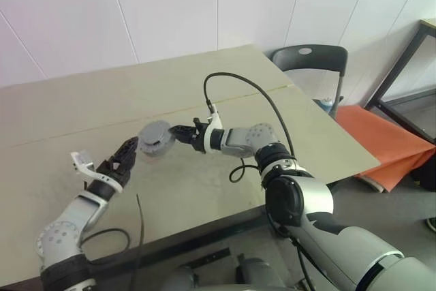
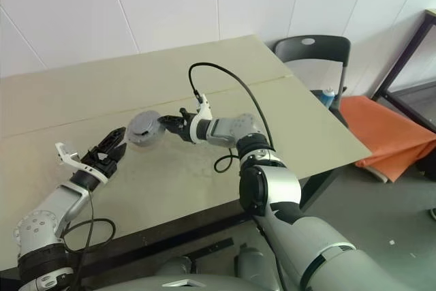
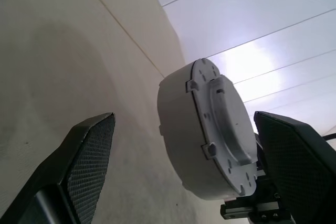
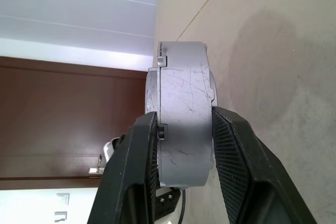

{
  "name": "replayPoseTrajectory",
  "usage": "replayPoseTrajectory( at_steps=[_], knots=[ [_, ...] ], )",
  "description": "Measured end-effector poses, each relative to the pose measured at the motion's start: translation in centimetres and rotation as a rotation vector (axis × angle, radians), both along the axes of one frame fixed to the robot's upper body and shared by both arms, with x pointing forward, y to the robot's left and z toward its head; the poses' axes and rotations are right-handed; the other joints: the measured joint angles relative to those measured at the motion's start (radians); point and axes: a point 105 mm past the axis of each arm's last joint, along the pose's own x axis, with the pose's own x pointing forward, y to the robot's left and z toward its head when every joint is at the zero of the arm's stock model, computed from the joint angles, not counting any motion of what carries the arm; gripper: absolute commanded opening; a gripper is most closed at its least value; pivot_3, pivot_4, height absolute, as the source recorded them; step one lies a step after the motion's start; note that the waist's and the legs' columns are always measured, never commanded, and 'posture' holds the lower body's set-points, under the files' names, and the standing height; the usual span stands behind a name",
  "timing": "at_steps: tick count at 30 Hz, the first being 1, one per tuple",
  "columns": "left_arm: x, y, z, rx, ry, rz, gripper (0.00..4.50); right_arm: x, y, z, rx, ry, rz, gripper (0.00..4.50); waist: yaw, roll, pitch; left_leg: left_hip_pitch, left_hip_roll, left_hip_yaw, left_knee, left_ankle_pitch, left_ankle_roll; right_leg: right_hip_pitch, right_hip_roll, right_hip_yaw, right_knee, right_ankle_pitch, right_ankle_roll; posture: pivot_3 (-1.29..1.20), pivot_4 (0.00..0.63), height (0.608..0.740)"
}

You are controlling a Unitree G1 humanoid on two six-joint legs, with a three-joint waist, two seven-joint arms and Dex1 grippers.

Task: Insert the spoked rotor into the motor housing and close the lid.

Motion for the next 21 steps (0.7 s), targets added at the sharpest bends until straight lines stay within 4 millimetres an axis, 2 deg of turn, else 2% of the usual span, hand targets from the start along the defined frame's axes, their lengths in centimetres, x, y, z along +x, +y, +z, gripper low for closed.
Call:
replayPoseTrajectory(
  at_steps=[5,13,21],
  knots=[
    [0.1,0.1,-0.6,-0.015,0.022,0.003,4.49,0.0,0.0,0.0,0.0,-0.001,0.001,1.2,0.0,0.0,0.0,0.0,0.0,0.0,0.0,0.0,0.0,0.0,0.0,0.0,0.0,0.0,0.0,0.0,0.0,0.74],
    [0.3,-0.1,-0.4,-0.058,0.001,-0.011,4.49,0.0,0.0,0.1,0.003,-0.003,0.001,1.2,-0.001,0.0,0.0,0.0,0.0,0.0,0.0,0.0,0.0,0.0,0.0,0.0,0.0,0.0,0.0,0.0,0.0,0.74],
    [0.4,-1.1,-0.3,-0.102,-0.021,-0.05,4.49,-0.1,0.1,0.1,-0.001,-0.005,0.006,1.2,0.0,0.0,0.0,0.0,0.0,0.0,0.0,0.0,0.0,0.0,0.0,0.0,0.0,0.0,0.0,0.0,0.0,0.74]
  ],
)
